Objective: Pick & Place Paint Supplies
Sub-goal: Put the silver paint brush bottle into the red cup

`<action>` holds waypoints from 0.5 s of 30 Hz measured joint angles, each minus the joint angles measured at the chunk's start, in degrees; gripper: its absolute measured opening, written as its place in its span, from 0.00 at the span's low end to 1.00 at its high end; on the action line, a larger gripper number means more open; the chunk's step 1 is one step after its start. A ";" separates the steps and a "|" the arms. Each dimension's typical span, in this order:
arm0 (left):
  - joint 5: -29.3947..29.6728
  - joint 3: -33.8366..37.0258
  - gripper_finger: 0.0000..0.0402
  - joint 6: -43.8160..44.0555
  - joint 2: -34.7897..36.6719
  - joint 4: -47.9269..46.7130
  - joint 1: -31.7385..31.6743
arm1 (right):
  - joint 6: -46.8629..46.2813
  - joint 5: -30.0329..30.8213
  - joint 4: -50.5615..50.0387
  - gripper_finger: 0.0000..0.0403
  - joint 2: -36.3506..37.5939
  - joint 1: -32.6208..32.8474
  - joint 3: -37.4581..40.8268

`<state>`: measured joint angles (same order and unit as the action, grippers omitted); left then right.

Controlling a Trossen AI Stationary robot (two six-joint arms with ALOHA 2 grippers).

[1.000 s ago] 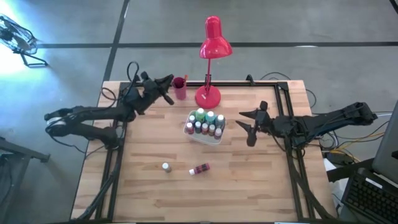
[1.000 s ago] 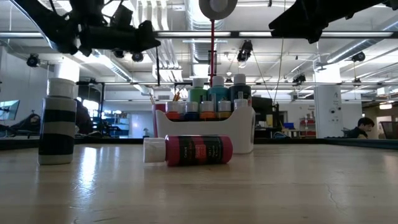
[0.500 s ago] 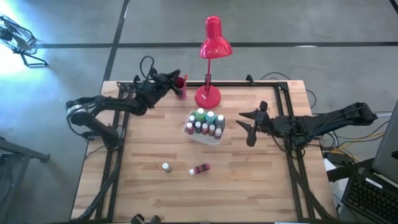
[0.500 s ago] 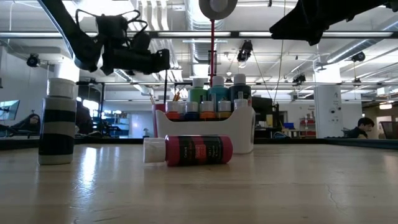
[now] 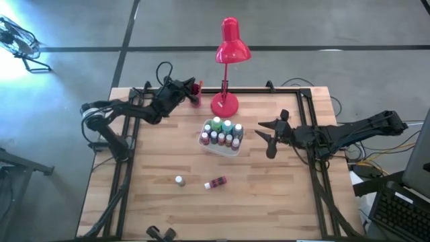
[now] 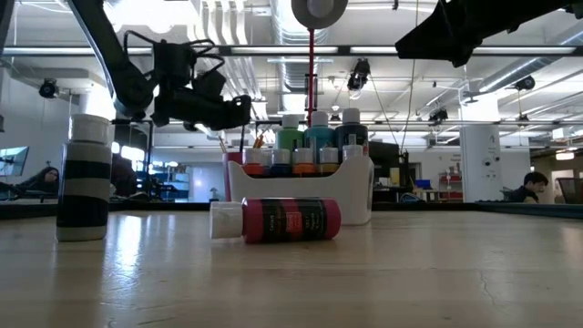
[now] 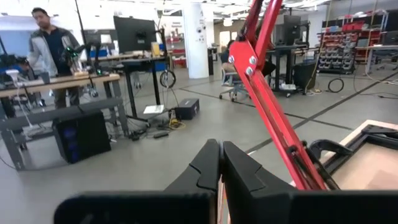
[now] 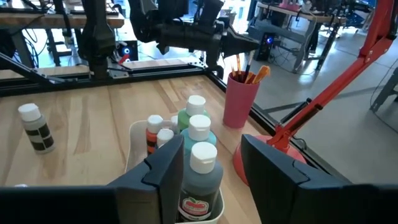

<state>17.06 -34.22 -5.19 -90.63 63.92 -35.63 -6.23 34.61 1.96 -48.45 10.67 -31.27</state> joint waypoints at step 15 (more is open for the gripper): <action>0.00 0.04 0.02 3.89 -3.85 -0.84 0.01 | -0.07 0.00 0.00 0.47 0.00 0.01 0.04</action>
<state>17.06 -34.17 -1.30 -94.48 63.08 -35.62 -6.30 34.61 1.96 -48.45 10.68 -31.22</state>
